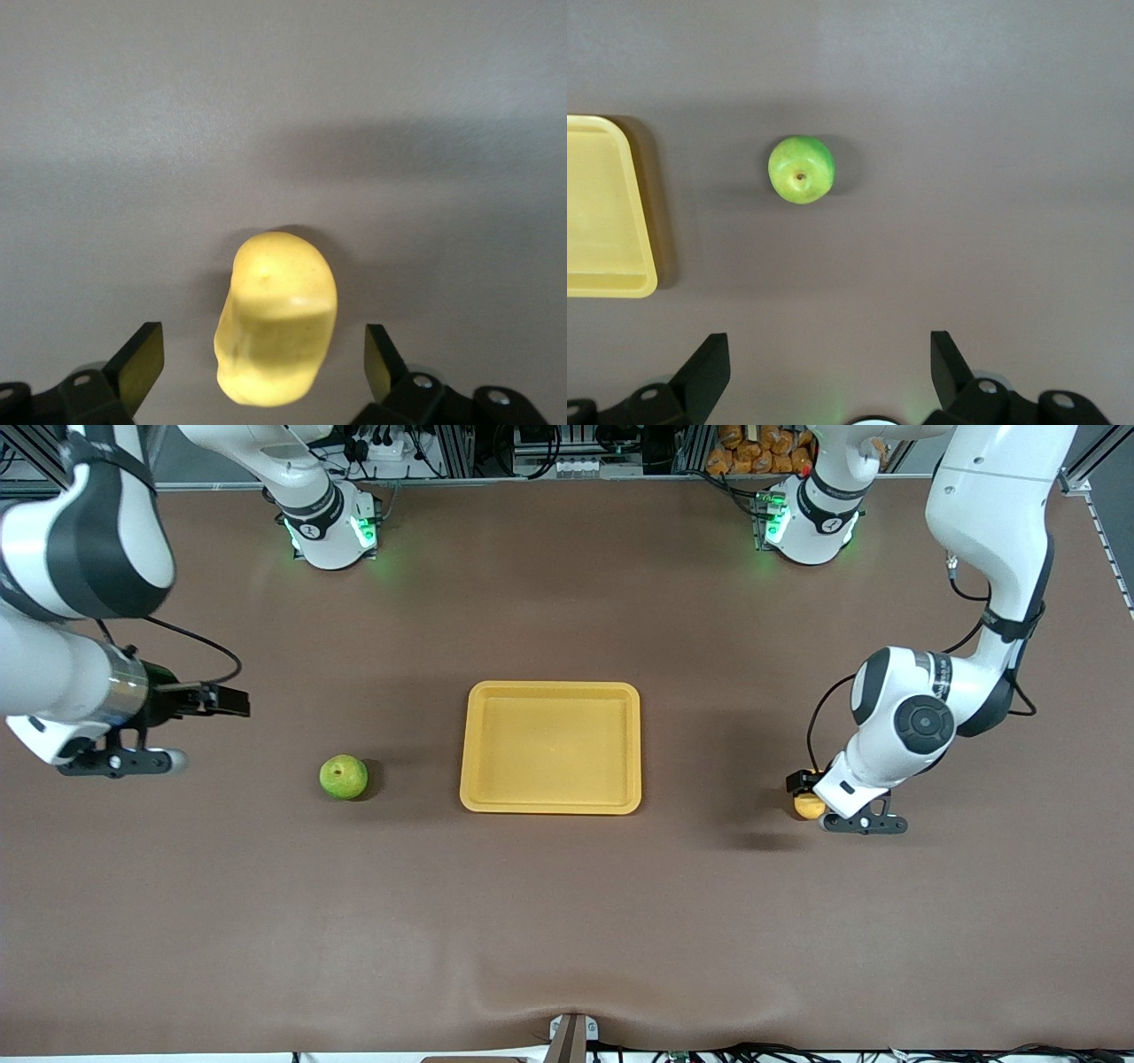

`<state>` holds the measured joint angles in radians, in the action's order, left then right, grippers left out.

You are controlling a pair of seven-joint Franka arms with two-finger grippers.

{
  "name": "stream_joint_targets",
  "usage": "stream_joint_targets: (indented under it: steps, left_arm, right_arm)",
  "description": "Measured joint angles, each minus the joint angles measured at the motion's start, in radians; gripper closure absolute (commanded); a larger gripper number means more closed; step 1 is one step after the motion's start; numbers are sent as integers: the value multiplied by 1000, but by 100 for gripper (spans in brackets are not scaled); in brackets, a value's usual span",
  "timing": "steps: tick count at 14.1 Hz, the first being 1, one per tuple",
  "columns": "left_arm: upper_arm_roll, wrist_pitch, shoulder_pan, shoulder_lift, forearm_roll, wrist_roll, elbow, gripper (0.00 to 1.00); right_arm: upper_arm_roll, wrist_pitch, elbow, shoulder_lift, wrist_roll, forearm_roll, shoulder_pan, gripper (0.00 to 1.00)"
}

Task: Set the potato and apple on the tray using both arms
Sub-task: 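Reach the left gripper to the potato while the right gripper approaches the apple, then grasp the yellow potato with the left gripper and lift it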

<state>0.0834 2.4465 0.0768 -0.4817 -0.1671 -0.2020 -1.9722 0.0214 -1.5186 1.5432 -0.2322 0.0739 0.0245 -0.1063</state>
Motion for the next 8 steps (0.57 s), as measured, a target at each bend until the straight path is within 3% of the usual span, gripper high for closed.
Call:
stream_joint_targets:
  steps: [6, 7, 8]
  left_arm:
    - [0, 49, 5, -56, -8, 0, 0, 0]
    - [0, 56, 6, -62, -8, 0, 0, 37]
    - [1, 61, 6, -66, -8, 0, 0, 67]
  right_arm:
    - [0, -73, 43, -43, 39, 2, -29, 0]
    - [0, -83, 51, -50, 44, 3, -31, 0]
    - [0, -90, 55, -58, 51, 4, -33, 0]
